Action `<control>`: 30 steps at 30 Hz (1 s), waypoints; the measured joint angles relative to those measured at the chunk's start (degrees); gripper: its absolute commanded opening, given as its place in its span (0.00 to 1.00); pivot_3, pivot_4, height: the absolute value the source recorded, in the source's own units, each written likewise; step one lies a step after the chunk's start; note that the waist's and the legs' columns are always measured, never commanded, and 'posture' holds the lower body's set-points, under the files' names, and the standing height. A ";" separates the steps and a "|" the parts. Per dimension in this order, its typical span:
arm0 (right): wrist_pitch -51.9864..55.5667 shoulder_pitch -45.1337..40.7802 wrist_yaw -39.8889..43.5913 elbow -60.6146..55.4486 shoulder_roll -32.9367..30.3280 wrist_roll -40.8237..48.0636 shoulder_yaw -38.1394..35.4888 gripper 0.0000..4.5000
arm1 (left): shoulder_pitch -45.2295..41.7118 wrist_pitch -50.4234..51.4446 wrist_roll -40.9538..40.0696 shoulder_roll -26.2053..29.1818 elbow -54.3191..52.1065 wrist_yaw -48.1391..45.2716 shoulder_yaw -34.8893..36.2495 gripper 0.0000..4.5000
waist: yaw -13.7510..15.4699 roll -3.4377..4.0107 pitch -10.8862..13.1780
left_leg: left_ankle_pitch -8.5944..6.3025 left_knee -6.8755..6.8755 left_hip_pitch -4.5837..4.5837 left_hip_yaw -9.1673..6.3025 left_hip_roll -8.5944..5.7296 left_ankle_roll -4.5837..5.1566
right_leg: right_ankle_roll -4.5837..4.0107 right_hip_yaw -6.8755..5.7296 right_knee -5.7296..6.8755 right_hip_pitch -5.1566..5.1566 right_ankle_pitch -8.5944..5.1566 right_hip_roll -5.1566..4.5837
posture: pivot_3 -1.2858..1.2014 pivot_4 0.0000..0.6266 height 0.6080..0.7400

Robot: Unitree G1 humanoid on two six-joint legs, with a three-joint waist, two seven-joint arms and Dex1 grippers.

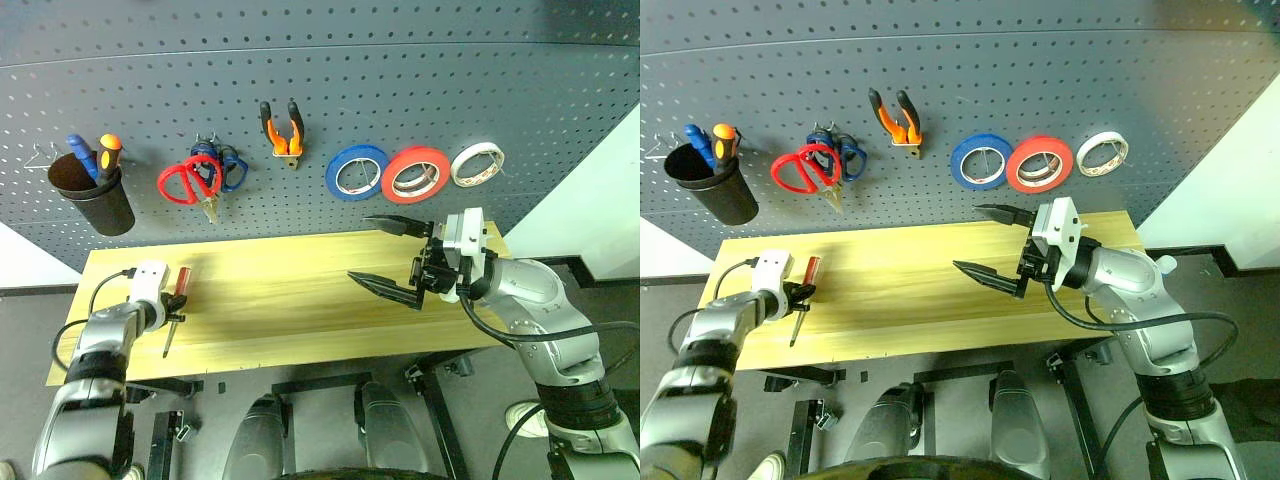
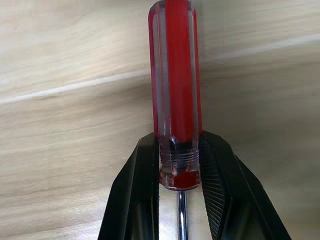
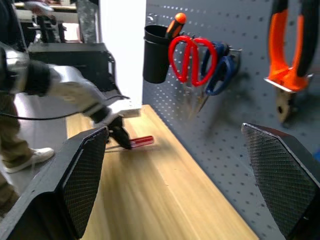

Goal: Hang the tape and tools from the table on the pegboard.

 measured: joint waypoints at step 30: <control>6.90 -13.79 1.04 2.51 4.72 12.07 -3.04 1.00 | -20.01 -30.19 -19.69 9.93 -14.97 -10.02 22.09 0.17 | 2.75 -0.07 -0.34 | 0.01 0.03 -0.09 0.13 0.08 0.01 | 0.00 -0.08 -0.33 0.11 0.13 0.11 | 0.50 0.15 0.93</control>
